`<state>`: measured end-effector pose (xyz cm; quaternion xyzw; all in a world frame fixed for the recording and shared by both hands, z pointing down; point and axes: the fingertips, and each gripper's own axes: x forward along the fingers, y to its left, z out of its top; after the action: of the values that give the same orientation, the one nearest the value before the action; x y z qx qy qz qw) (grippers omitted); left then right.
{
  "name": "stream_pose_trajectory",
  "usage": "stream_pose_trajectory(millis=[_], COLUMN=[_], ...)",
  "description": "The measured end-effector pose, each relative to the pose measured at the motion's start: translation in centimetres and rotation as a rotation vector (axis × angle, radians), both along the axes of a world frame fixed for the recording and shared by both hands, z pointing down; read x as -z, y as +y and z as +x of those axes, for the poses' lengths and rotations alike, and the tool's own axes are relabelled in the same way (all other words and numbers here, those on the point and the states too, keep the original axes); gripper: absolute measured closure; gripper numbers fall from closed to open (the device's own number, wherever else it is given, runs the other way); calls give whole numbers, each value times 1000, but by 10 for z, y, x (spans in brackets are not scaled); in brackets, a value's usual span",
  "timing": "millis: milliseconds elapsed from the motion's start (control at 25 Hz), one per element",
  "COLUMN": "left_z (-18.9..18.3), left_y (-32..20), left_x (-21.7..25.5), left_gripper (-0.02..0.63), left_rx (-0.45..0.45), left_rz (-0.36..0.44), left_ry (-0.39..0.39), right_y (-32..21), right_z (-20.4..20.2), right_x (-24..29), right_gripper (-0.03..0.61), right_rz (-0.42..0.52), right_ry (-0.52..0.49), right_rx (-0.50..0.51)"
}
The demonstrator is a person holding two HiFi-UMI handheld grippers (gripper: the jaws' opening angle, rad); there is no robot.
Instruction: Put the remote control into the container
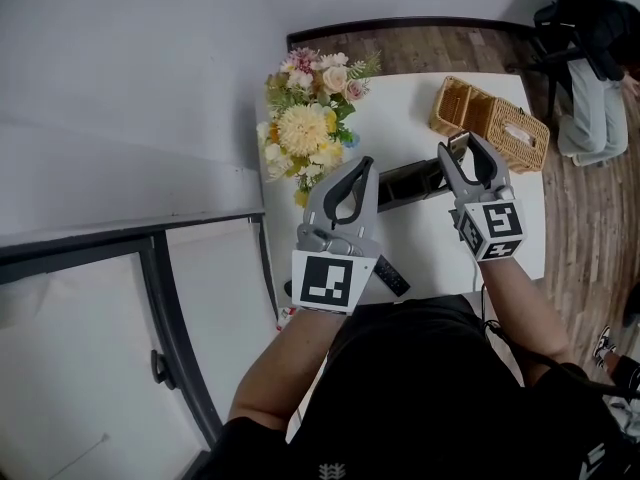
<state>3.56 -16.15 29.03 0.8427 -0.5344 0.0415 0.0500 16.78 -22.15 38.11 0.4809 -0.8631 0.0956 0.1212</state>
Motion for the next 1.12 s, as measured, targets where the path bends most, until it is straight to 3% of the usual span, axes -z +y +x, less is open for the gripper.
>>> stream_pose_trajectory(millis=[280,1120], left_z=[-3,-4], left_y=[2,19], left_x=[-8,-24], left_gripper=[612,612], left_rx=[9,37], left_rz=[-18,-57], left_ry=[-3,-6], right_y=[2,21], right_z=[-1,7], right_x=[-14,-71], right_gripper=[365,376], right_rz=[29,-93], right_ry=[23,133], right_rx=[-12,6])
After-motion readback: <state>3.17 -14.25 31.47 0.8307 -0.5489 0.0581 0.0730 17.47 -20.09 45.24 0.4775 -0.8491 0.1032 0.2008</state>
